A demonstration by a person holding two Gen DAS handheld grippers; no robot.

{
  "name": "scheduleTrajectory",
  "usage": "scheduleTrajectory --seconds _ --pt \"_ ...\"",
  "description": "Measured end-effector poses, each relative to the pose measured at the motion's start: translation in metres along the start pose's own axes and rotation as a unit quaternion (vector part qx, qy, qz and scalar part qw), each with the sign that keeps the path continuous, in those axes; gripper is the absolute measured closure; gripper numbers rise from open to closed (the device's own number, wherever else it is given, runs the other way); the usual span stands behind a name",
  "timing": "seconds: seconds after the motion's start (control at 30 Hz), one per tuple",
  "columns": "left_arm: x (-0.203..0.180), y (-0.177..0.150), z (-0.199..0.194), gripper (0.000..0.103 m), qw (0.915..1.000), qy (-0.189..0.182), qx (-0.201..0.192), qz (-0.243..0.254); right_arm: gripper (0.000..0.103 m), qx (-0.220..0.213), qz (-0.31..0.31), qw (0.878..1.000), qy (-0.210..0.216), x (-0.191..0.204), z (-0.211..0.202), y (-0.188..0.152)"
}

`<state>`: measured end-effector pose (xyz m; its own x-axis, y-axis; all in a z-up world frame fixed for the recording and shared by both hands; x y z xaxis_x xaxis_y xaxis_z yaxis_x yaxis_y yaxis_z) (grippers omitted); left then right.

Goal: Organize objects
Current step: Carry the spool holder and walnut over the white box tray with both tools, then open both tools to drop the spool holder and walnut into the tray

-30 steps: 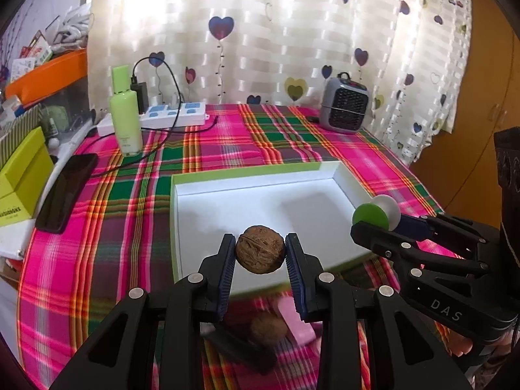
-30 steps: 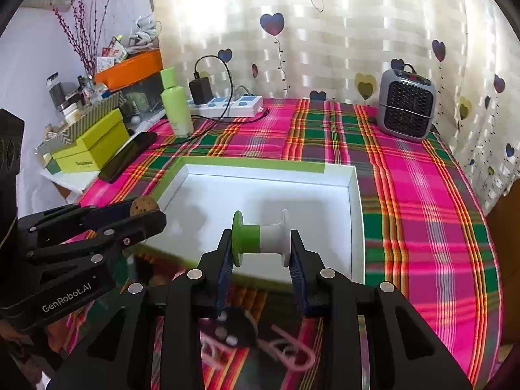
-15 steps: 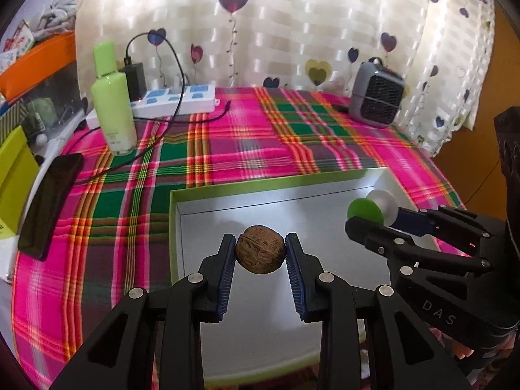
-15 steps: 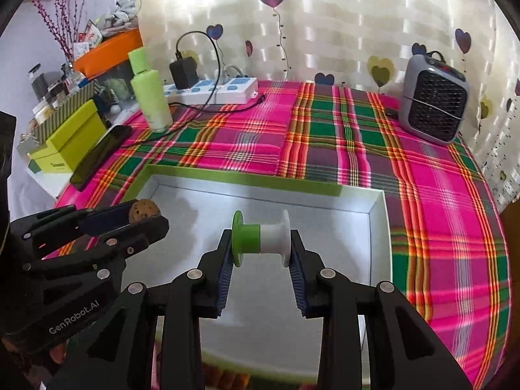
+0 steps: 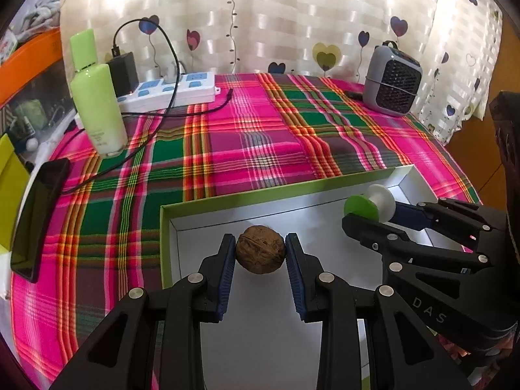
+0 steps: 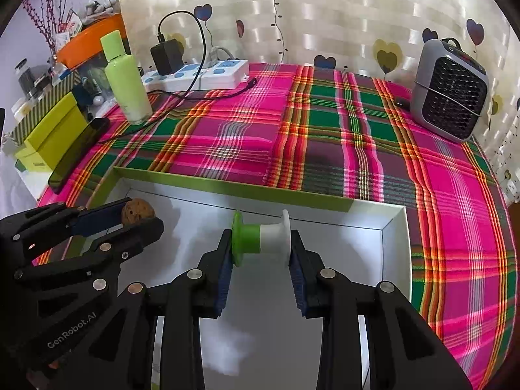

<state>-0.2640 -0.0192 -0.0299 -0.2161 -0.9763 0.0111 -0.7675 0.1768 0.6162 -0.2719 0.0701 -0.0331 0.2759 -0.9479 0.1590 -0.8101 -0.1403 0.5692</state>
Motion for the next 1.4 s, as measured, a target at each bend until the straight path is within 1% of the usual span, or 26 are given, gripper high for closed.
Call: scheduleTrajectory --seconds 0.37,0.43,0.63,0.77,0.83,0.87,0.9,0.97,1.27,1.4 --pt "0.001 -0.001 0.009 0.074 0.9999 0.006 0.012 0.002 0.069 0.004 -0.006 1.000 -0.010 0.002 0.007 0.000" --pt "0.001 -0.001 0.011 0.074 0.9999 0.001 0.012 0.001 0.069 0.005 -0.006 1.000 -0.010 0.001 0.007 0.000" --pt "0.001 -0.001 0.015 0.074 0.9999 0.006 0.015 0.003 0.069 0.003 -0.006 1.000 -0.013 0.001 0.007 0.001" --pt "0.001 -0.001 0.013 0.073 0.9998 0.012 0.015 0.004 0.069 0.000 -0.002 1.000 -0.022 -0.001 0.007 0.001" --pt "0.001 -0.001 0.013 0.073 0.9997 0.014 0.017 0.004 0.063 -0.002 0.003 1.000 -0.020 -0.003 0.006 0.001" --pt "0.001 -0.002 0.012 0.073 0.9997 0.016 0.018 0.005 0.059 -0.003 0.006 1.000 -0.015 -0.003 0.005 0.001" --pt "0.001 -0.002 0.011 0.071 0.9997 0.016 0.018 0.005 0.056 -0.004 0.007 1.000 -0.014 -0.003 0.004 0.000" --pt "0.001 -0.003 0.010 0.067 0.9998 0.014 0.016 0.006 0.054 -0.006 0.008 1.000 -0.017 -0.004 0.003 0.000" --pt "-0.004 -0.004 -0.012 0.062 0.9997 0.022 -0.002 0.012 0.053 -0.018 0.003 0.999 -0.028 -0.006 -0.010 -0.005" --pt "-0.005 -0.007 -0.021 0.058 0.9997 0.019 -0.009 0.008 0.052 -0.022 0.009 0.999 -0.025 -0.007 -0.017 -0.009"
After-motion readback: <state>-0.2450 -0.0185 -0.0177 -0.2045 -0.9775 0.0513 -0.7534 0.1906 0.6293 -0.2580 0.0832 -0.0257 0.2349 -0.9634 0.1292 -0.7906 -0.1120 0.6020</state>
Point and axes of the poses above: each gripper's, at about its wrist camera, not at the fingertips, and z roughly the way its jaws point, x to its left, y to its top, the point moved 7 cm from there along z, roughly the way its jaws point, and after that the axes turned 8 degrees about z, right-handed, at the moved point
